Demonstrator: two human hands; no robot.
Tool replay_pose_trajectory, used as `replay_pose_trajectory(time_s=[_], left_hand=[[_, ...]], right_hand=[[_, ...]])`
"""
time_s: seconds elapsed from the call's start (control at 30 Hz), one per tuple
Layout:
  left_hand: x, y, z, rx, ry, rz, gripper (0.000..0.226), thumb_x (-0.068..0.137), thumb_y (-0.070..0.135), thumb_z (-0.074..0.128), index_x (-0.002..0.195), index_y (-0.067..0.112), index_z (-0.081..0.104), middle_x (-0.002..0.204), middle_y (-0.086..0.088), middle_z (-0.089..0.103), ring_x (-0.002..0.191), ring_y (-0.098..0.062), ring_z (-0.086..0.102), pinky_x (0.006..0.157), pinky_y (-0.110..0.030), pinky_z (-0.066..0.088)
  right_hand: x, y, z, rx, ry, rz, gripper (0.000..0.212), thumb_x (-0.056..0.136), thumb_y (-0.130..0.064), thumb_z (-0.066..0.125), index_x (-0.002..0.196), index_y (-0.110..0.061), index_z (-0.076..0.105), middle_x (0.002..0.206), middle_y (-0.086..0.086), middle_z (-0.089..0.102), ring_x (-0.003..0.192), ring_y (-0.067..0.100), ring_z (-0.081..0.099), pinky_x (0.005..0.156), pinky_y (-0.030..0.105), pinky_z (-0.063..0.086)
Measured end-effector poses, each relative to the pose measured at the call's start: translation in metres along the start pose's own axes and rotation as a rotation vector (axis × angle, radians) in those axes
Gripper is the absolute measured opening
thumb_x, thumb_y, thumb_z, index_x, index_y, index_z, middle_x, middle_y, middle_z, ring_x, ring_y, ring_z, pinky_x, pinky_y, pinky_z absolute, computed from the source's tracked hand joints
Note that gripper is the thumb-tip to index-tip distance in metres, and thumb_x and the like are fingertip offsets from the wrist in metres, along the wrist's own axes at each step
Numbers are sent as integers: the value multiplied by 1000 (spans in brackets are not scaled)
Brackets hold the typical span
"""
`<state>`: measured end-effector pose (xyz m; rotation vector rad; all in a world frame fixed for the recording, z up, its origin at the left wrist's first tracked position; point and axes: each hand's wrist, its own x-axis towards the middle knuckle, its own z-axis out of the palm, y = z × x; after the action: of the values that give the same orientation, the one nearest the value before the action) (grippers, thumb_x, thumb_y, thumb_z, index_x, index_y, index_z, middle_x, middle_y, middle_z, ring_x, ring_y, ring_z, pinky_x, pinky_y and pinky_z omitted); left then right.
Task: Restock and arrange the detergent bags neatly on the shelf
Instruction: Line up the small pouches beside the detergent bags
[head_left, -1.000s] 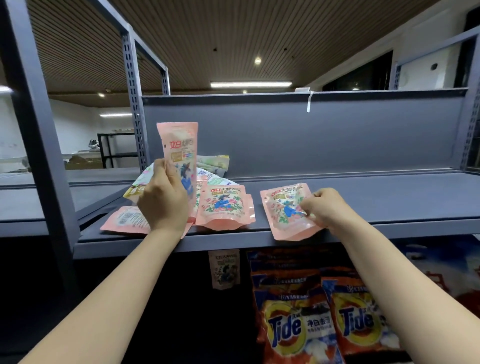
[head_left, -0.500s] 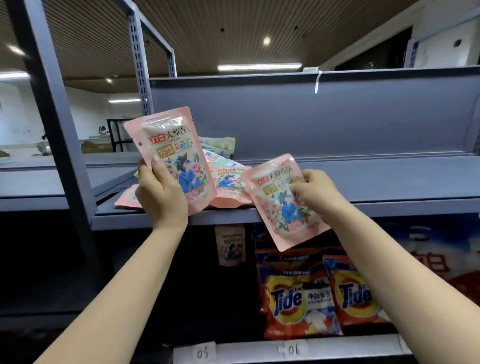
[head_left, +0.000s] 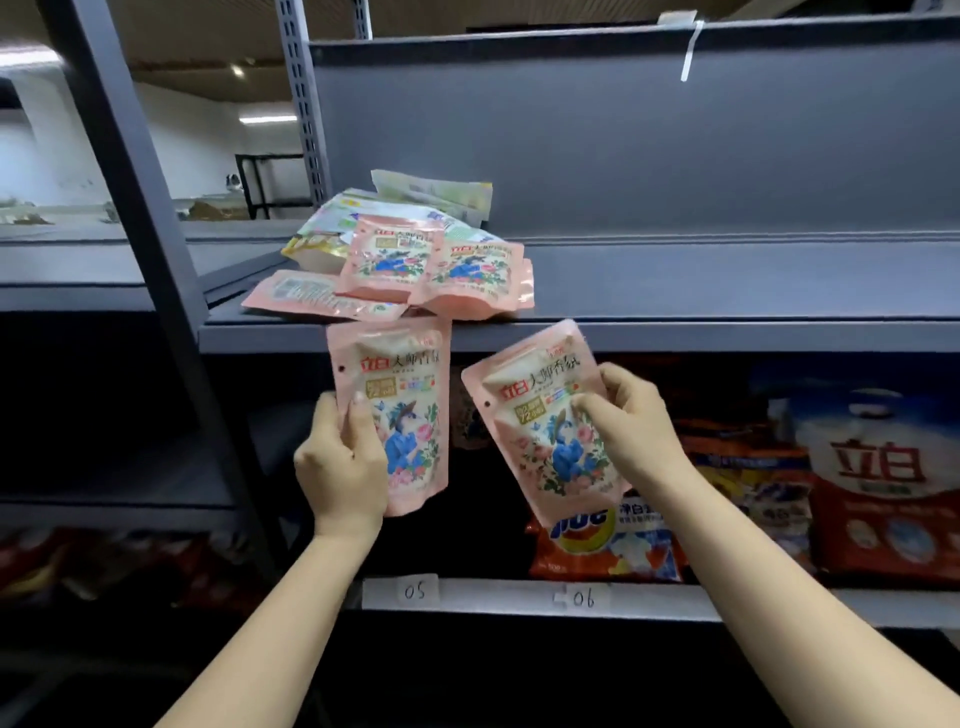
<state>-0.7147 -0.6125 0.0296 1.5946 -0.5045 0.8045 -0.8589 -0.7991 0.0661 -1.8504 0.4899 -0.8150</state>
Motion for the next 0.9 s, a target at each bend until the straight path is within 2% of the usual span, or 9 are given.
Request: replay_pose_trajectory(time_s=[0.1, 0.17, 0.27, 0.4, 0.5, 0.63, 0.73, 0.83, 0.9], left_hand=[[-21, -14, 0, 81, -95, -48, 32, 90, 33, 45, 64, 16, 38, 52, 8, 40, 52, -22, 41, 53, -32, 34], [-31, -23, 1, 118, -155, -131, 33, 91, 35, 44, 63, 20, 38, 54, 6, 46, 55, -23, 46, 54, -34, 38], [-38, -35, 3, 130, -189, -251, 36, 97, 29, 46, 66, 10, 42, 59, 0, 52, 59, -24, 51, 55, -35, 39], [-36, -60, 9, 40, -208, -468, 34, 95, 30, 46, 69, 9, 43, 65, -7, 55, 63, -26, 55, 57, -40, 45], [-28, -81, 19, -74, -227, -627, 31, 93, 24, 45, 78, -3, 46, 71, -11, 54, 67, -25, 52, 59, -36, 42], [-20, -105, 37, -123, -268, -761, 17, 95, 8, 43, 100, -2, 55, 90, -12, 58, 85, -25, 52, 70, -30, 40], [-17, -129, 58, -251, -358, -799, 27, 99, 12, 45, 119, -3, 55, 113, -20, 61, 105, -33, 58, 84, -33, 46], [-14, -155, 79, -291, -412, -835, 23, 99, 11, 45, 114, -1, 57, 108, -19, 62, 91, -29, 61, 62, -22, 51], [-16, -166, 87, -331, -423, -868, 22, 98, 17, 48, 112, 5, 59, 103, -15, 64, 79, -25, 62, 55, -24, 52]], right_hand=[[-6, 28, 14, -60, -62, 55, 10, 85, -8, 53, 77, -3, 49, 74, 20, 56, 65, 21, 52, 62, 35, 41], [-6, 43, 23, -102, -106, 103, 19, 88, -7, 50, 72, -8, 41, 66, 4, 43, 63, 13, 39, 59, 30, 30], [-1, 64, 41, -75, -157, 228, 8, 94, -9, 46, 94, -6, 53, 88, 3, 57, 79, 17, 52, 69, 31, 38], [16, 83, 69, 29, -72, 400, 26, 96, -10, 42, 120, -9, 53, 114, 9, 60, 93, 21, 59, 83, 31, 49], [28, 89, 94, 61, -91, 498, 32, 98, -9, 41, 129, -1, 47, 120, 15, 55, 81, 19, 55, 62, 15, 45], [63, 103, 134, -32, -19, 421, 43, 100, -16, 43, 143, -11, 39, 140, 13, 48, 122, 30, 52, 88, 30, 45], [90, 121, 156, -124, -87, 376, 43, 101, -17, 42, 143, -12, 39, 142, 12, 45, 126, 28, 47, 89, 26, 39], [113, 140, 175, -94, -70, 427, 42, 100, -18, 38, 142, -14, 41, 140, 12, 49, 122, 28, 51, 87, 26, 41], [128, 146, 179, -28, -69, 517, 39, 102, -20, 35, 140, -15, 42, 136, 13, 51, 117, 30, 54, 87, 30, 46]])
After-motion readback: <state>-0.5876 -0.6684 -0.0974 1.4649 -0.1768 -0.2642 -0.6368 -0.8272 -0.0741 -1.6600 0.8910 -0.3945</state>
